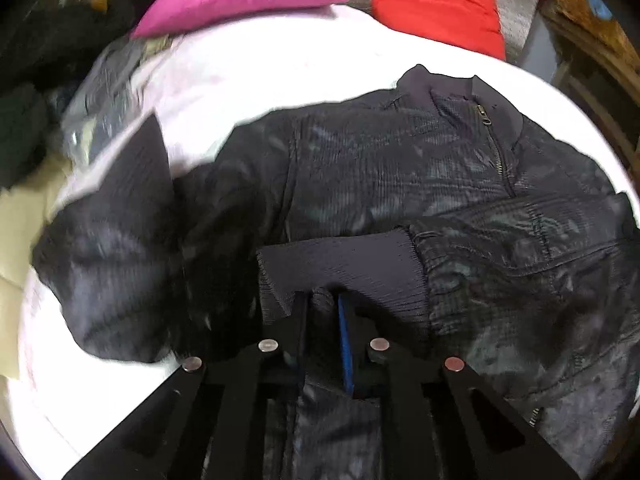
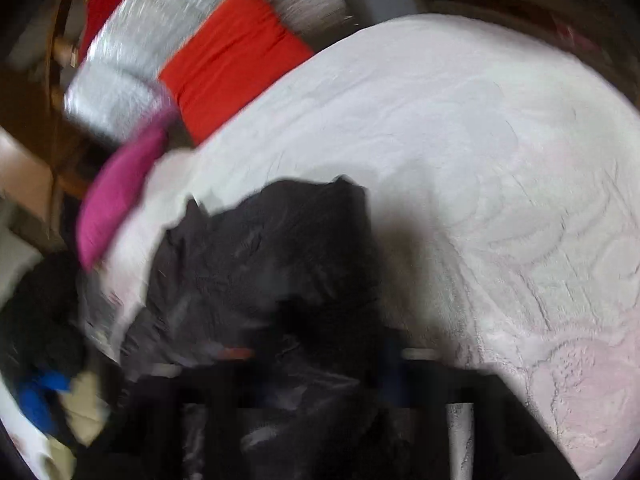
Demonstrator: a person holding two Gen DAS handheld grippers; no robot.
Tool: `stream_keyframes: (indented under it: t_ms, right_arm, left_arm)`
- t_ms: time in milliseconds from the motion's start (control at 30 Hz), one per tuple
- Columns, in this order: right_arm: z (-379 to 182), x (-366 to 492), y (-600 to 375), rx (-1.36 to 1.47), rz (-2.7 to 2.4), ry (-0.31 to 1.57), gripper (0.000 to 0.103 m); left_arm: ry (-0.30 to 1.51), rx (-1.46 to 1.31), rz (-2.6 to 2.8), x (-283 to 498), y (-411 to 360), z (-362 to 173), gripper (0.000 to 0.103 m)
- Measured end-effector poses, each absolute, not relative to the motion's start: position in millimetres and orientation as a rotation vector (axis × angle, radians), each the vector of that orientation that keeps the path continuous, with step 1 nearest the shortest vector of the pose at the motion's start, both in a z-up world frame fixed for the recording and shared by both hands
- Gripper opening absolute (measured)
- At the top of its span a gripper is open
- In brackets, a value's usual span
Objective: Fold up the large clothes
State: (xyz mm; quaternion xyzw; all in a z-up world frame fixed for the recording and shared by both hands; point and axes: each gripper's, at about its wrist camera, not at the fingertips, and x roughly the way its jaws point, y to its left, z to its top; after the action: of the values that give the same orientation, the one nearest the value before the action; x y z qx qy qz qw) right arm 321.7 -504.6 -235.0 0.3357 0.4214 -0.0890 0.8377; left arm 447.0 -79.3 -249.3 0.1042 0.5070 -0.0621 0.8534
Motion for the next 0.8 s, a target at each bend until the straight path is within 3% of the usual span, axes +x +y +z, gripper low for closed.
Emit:
stream_keyframes:
  t_ms: [233, 367, 400, 500, 567, 633, 700, 800]
  right_arm:
    - [-230, 323, -502, 0.697, -0.240, 0.865, 0.028]
    - [-240, 326, -500, 0.686, -0.240, 0.933, 0.034]
    - [-237, 326, -501, 0.696, -0.234, 0.937, 0.037]
    - [-221, 314, -507, 0.739, -0.246, 0.899, 0.069]
    - [-205, 303, -507, 0.699, -0.295, 0.824, 0.070]
    - [-188, 296, -501, 0.627, -0.330, 0.771, 0.070]
    - [-175, 289, -491, 0.583, -0.296, 0.717, 0.070]
    - [-165, 286, -464, 0.498, -0.212, 0.718, 0.070]
  left_arm:
    - [0.923, 0.439, 0.001, 481, -97, -236, 0.014]
    - [1.004, 0.491, 0.027, 482, -93, -265, 0.014]
    - [0.985, 0.514, 0.033, 477, -94, -268, 0.014]
    - [0.981, 0.509, 0.023, 467, -94, -262, 0.017]
    - [0.986, 0.476, 0.018, 460, -91, -253, 0.027]
    - [0.963, 0.443, 0.013, 451, -86, -242, 0.055]
    - [0.910, 0.427, 0.012, 435, -84, -229, 0.062]
    - [0.846, 0.444, 0.003, 416, -93, -220, 0.063]
